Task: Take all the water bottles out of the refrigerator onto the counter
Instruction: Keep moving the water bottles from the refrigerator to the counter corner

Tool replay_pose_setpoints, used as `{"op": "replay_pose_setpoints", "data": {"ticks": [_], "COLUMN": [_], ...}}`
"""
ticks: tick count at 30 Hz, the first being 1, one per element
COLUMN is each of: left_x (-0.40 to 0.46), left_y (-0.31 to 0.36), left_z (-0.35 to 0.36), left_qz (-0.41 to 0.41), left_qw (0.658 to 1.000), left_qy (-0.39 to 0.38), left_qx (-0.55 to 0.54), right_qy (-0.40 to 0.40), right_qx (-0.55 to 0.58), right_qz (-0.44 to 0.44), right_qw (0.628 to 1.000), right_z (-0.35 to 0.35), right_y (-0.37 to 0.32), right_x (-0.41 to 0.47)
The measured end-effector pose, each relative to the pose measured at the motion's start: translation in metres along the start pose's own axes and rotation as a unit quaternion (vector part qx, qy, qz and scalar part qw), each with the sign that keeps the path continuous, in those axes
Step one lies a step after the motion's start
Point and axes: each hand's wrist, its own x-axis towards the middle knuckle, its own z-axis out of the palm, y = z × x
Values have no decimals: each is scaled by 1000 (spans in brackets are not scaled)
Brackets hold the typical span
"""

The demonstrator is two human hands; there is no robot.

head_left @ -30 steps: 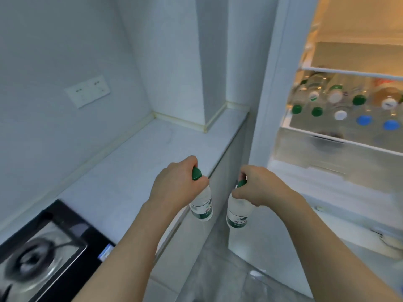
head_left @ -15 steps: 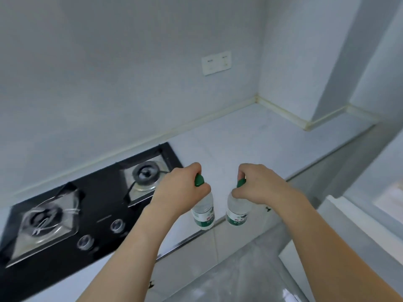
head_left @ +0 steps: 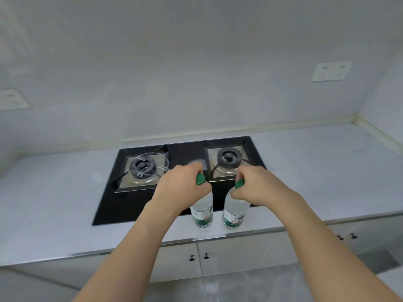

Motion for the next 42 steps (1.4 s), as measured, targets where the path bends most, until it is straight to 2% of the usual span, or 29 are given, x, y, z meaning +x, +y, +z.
{"op": "replay_pose_setpoints", "data": {"ticks": [12, 22, 34, 42], "left_x": [-99, -159, -152, -142], "left_y": [-191, -301, -421, -497], "left_z": [-78, -109, -133, -164], "left_qz": [-128, -231, -358, -417], "left_qw": [991, 970, 930, 899], "left_qy": [39, 74, 78, 138], "left_qx": [-12, -23, -18, -13], "right_qy": [-43, -77, -148, -180], "right_qx": [-62, -65, -73, -82], "right_qz": [-124, -212, -302, -353], "right_qw": [989, 972, 939, 914], "right_z": [93, 150, 220, 252], "right_y": [-211, -332, -444, -532], "right_x": [13, 31, 119, 170]}}
